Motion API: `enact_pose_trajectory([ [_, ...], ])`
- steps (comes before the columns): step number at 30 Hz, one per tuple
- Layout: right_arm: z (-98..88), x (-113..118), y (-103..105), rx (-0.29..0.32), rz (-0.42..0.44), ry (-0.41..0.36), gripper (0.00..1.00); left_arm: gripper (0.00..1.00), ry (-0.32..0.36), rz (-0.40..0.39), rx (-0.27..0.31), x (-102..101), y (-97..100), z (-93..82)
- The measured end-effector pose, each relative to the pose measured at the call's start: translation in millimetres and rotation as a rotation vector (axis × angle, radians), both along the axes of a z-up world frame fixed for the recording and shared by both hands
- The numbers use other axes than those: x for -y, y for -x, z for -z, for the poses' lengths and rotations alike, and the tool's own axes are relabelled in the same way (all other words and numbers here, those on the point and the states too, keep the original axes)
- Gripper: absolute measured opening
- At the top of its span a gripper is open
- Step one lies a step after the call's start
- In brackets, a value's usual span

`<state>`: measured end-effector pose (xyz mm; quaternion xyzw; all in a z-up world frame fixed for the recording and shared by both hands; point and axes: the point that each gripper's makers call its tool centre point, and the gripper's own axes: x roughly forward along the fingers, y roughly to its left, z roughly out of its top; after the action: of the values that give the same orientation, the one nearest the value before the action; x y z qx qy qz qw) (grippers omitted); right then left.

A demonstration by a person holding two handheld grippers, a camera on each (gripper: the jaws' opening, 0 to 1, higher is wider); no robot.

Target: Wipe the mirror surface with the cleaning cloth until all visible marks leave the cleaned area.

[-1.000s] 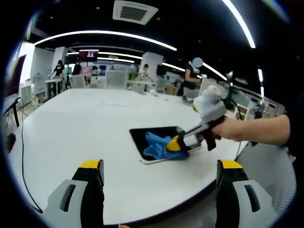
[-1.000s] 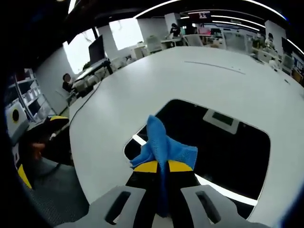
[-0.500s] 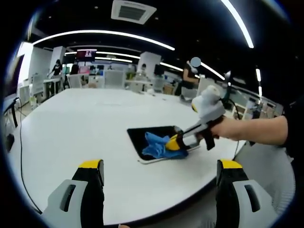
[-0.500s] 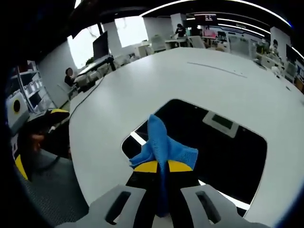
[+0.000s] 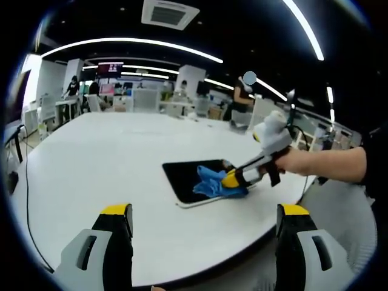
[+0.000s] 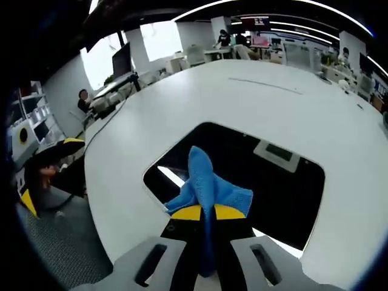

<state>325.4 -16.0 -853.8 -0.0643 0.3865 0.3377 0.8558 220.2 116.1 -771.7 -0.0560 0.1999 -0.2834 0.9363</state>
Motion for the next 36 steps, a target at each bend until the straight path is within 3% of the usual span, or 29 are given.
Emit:
enact_pose_trajectory([
  [16,0.8,7,-2,0.014,-0.015,0.047,0.00,0.99,0.004,-0.005,0.005,-1,0.0,-0.1],
  [25,1.0,9,-18,0.029,-0.019,0.056,0.00,0.99,-0.001,-0.008,0.002,-1,0.2,0.6],
  [36,0.1,14,-53,0.052,-0.010,0.074,0.00,0.99,-0.001,-0.008,0.019,-2,-0.1,-1.9],
])
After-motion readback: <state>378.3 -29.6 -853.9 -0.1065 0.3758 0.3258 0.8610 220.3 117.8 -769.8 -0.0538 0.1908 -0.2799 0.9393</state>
